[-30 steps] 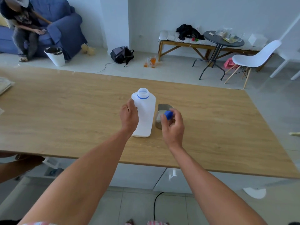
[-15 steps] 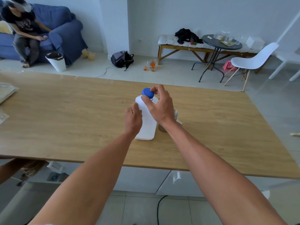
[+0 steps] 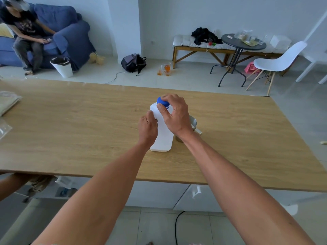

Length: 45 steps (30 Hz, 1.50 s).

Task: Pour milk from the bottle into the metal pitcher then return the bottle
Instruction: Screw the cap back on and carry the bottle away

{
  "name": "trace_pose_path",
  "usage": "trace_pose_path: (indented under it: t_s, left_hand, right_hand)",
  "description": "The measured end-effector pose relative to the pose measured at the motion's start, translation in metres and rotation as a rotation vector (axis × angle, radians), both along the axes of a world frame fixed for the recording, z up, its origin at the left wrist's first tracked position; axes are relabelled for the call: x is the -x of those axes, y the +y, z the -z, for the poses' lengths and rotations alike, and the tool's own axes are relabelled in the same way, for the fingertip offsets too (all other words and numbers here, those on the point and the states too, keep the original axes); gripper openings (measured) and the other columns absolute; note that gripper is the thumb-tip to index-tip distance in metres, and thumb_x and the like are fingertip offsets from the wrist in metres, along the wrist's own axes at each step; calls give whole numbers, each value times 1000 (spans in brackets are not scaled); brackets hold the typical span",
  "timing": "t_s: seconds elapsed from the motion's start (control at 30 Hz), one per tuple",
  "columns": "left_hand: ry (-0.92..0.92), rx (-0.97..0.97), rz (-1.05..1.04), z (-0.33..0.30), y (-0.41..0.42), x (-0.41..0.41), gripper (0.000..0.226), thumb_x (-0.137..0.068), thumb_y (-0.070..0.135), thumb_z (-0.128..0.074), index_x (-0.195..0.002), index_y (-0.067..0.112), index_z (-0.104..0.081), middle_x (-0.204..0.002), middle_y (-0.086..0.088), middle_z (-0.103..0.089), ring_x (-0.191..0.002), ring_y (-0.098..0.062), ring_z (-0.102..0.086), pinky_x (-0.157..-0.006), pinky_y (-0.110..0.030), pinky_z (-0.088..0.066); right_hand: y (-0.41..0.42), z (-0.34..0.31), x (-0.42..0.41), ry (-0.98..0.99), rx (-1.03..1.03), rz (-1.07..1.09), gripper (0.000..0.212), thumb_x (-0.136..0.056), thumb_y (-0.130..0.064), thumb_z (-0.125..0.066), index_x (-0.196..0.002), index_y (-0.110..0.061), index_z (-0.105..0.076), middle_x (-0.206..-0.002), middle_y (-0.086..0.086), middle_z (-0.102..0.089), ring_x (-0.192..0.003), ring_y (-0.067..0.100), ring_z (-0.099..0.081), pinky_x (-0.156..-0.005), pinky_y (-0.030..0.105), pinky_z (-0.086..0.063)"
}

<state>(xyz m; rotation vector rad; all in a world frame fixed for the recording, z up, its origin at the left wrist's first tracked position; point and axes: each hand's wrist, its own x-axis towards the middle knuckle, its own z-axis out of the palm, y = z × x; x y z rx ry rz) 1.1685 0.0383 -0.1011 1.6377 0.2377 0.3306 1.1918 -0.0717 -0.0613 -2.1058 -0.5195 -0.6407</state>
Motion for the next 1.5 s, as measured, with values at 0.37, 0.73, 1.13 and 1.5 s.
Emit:
trace_pose_path:
  t_s: [0.37,0.73,1.13,1.5]
  left_hand:
    - [20,-46,-21,-1,0,2,39,-102,16,-30,-63,17,-26,-61,-9,-30,-61,-23,-26,-50,-32,-26]
    - [78,19,-24,-2,-3,1,53,-100,16,-31,-49,29,-26,-49,10,-27,-52,-15,-22,-52,-32,-23]
    - [73,0,-46,-4,-4,3,58,-101,15,-31,-45,27,-29,-47,11,-29,-58,-20,-24,-54,-33,-22]
    - [72,30,-103,-5,-8,4,43,-102,11,-32,-60,15,-27,-53,2,-32,-48,-12,-25,-42,-22,-24]
  right_hand:
    - [-20,-14,-1,107,65,-213,23,-100,-9,-64,-121,-1,-70,-134,8,-68,-121,19,-64,-102,16,-46]
    - [-19,-19,3,98,180,-56,18,-92,-21,-71,-104,-7,-72,-98,7,-63,-95,28,-57,-88,38,-49]
    - [-18,-47,-6,151,323,-129,19,-94,-26,-68,-100,-9,-63,-95,3,-64,-88,23,-57,-79,40,-52]
    - [-20,-83,-19,376,717,-237,27,-100,-36,-56,-105,-14,-70,-99,-1,-47,-96,21,-53,-88,38,-46]
